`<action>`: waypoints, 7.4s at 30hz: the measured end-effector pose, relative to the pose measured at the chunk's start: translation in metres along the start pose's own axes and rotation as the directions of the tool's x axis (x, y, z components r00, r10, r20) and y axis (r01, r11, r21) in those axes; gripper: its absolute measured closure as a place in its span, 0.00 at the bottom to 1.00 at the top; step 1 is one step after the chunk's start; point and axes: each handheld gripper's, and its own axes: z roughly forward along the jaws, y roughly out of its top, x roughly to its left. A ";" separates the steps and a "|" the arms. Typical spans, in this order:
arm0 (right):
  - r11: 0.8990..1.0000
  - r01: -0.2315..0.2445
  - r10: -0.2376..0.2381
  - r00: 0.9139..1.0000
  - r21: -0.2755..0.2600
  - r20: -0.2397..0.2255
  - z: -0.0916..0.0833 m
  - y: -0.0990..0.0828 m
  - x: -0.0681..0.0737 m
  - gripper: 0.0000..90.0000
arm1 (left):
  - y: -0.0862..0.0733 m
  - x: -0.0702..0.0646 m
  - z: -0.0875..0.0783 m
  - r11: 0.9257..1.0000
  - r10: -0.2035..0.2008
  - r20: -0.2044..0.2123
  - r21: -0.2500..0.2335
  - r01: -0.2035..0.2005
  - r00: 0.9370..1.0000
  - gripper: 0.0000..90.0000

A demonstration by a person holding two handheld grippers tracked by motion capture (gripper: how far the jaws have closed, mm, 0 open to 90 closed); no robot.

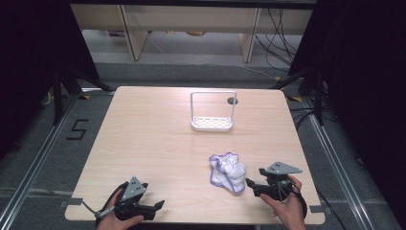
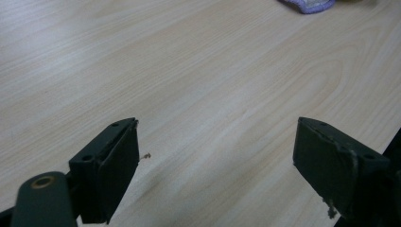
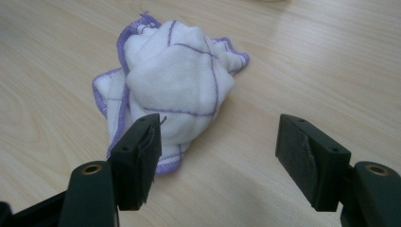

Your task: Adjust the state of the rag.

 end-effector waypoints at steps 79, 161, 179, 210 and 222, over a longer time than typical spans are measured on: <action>0.936 0.290 -0.304 0.952 -0.198 -0.046 -0.008 0.094 0.025 0.99 | 0.049 -0.041 0.062 0.992 0.124 0.179 -0.042 -0.118 0.976 0.25; 0.988 0.152 -0.151 0.988 0.041 -0.024 0.090 0.108 0.005 0.58 | 0.111 0.071 0.050 0.993 -0.085 0.138 0.088 0.073 0.987 0.40; 0.966 0.240 -0.211 0.945 0.092 -0.250 0.033 0.034 0.080 0.53 | 0.046 -0.025 0.027 1.000 -0.010 0.267 0.005 0.009 0.964 0.50; 0.935 0.333 -0.311 0.934 0.117 -0.175 0.009 0.009 0.050 0.97 | 0.059 0.010 0.023 0.995 0.095 0.169 -0.032 -0.091 0.981 0.92; 0.935 0.312 -0.292 0.947 0.169 -0.135 0.011 -0.005 0.027 0.96 | 0.062 0.027 0.056 0.997 0.058 0.150 0.038 -0.065 0.987 0.91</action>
